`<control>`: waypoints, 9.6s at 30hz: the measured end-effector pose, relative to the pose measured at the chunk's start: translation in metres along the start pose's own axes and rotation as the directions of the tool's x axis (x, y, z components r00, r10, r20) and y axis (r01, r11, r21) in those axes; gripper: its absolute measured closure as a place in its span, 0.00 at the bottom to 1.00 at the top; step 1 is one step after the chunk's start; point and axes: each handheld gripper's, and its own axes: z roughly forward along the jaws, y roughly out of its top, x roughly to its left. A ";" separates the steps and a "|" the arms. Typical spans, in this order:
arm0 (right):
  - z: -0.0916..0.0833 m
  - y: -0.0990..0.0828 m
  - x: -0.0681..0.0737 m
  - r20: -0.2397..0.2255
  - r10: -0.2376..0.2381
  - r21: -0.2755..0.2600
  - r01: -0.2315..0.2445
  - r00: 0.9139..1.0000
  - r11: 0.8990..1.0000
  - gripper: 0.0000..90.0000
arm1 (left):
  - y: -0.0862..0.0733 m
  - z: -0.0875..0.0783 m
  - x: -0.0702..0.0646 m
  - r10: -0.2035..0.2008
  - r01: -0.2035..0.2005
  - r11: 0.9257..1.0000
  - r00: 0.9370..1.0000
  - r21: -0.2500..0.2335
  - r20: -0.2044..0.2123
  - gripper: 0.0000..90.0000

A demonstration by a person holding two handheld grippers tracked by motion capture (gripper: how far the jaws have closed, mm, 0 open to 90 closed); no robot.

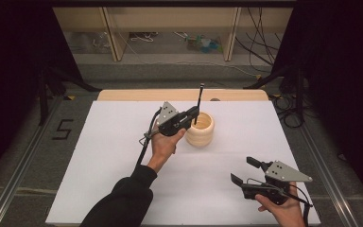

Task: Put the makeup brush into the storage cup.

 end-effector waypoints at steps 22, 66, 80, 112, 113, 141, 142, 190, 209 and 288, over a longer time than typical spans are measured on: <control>0.001 -0.001 0.000 -0.017 0.010 -0.018 -0.011 1.000 1.000 0.22 | -0.004 0.017 0.003 0.042 -0.041 0.998 0.999 0.038 -0.011 0.93; -0.001 0.000 0.001 -0.015 0.002 -0.004 -0.002 1.000 1.000 0.22 | -0.023 0.033 0.011 0.016 -0.014 0.998 0.999 0.053 -0.050 0.93; 0.000 0.000 0.001 -0.021 0.000 -0.011 0.000 1.000 1.000 0.21 | -0.026 0.035 0.013 0.026 -0.023 0.998 0.998 0.065 -0.050 0.93; 0.000 0.000 0.001 -0.013 -0.009 -0.008 0.009 1.000 1.000 0.22 | -0.040 0.036 0.011 0.023 -0.017 0.991 0.999 0.134 -0.048 0.92; 0.000 0.000 0.000 -0.012 -0.017 -0.013 0.016 1.000 1.000 0.21 | -0.040 0.036 0.012 0.025 -0.018 0.991 0.999 0.134 -0.048 0.92; 0.001 -0.001 0.000 -0.022 0.005 -0.016 -0.005 1.000 1.000 0.21 | -0.020 0.019 0.013 0.002 0.004 0.987 0.999 0.162 -0.037 0.53; 0.001 -0.001 0.000 -0.020 0.006 -0.013 -0.007 1.000 1.000 0.22 | -0.019 0.018 0.013 -0.004 0.009 0.987 1.000 0.161 -0.031 0.52; -0.003 0.001 0.001 -0.012 -0.001 -0.007 0.001 1.000 1.000 0.21 | -0.005 -0.072 0.000 0.086 -0.094 0.975 0.995 0.201 0.048 0.27; -0.006 0.001 0.002 -0.002 -0.006 -0.003 0.006 1.000 1.000 0.21 | -0.014 -0.100 -0.004 0.094 -0.102 0.971 0.995 0.217 0.044 0.26; -0.011 -0.001 0.002 0.010 -0.002 -0.003 0.002 1.000 1.000 0.21 | -0.040 -0.197 -0.030 0.104 -0.110 0.973 0.994 0.205 0.039 0.18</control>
